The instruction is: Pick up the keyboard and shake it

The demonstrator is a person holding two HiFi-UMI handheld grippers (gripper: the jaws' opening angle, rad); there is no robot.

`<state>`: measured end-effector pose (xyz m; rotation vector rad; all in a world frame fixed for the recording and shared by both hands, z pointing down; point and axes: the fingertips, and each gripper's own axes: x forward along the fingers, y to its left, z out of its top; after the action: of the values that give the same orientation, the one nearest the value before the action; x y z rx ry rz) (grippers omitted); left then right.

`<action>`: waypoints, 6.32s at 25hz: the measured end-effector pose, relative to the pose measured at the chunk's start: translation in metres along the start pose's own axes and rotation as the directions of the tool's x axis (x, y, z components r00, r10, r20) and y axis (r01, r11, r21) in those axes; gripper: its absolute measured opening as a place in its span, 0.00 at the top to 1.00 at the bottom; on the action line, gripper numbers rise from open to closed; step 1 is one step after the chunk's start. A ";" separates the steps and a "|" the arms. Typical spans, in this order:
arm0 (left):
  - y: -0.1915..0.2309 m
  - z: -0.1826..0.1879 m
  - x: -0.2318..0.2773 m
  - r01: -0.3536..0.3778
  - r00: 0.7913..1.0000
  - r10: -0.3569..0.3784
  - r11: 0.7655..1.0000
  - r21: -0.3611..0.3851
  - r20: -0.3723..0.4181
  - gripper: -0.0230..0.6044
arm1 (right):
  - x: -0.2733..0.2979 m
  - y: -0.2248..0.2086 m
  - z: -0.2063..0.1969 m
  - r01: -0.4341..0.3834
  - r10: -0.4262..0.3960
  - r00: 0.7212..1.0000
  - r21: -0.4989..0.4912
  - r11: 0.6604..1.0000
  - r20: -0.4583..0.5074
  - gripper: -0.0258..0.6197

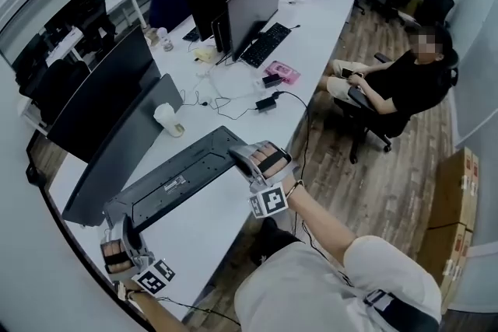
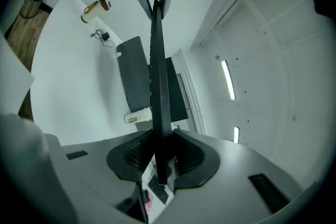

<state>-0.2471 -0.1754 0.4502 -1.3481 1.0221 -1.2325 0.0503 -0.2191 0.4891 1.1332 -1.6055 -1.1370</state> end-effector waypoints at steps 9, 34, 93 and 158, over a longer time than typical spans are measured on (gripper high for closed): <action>0.043 -0.015 -0.022 -0.288 0.957 0.285 0.926 -0.242 -0.049 0.78 | -0.024 -0.137 0.051 0.261 -0.240 0.965 -0.259 0.930 0.107 0.76; -0.018 -0.017 -0.017 0.138 0.989 -0.127 0.979 -0.150 0.083 0.78 | 0.000 -0.044 0.034 -0.185 0.200 0.977 -0.188 0.965 0.066 0.77; -0.267 0.003 -0.028 0.255 0.507 -0.132 -0.921 -0.294 0.852 0.75 | 0.010 0.210 -0.028 -0.347 0.425 0.321 0.522 -0.779 0.847 0.71; -0.263 0.003 -0.043 0.218 0.544 0.033 -0.971 -0.103 0.838 0.76 | 0.014 0.215 -0.022 -0.313 0.470 0.255 0.532 -0.787 0.845 0.72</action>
<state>-0.2600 -0.0954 0.7041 1.6545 -0.4262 -0.2800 0.0252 -0.1990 0.7037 0.2507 -2.3013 1.7513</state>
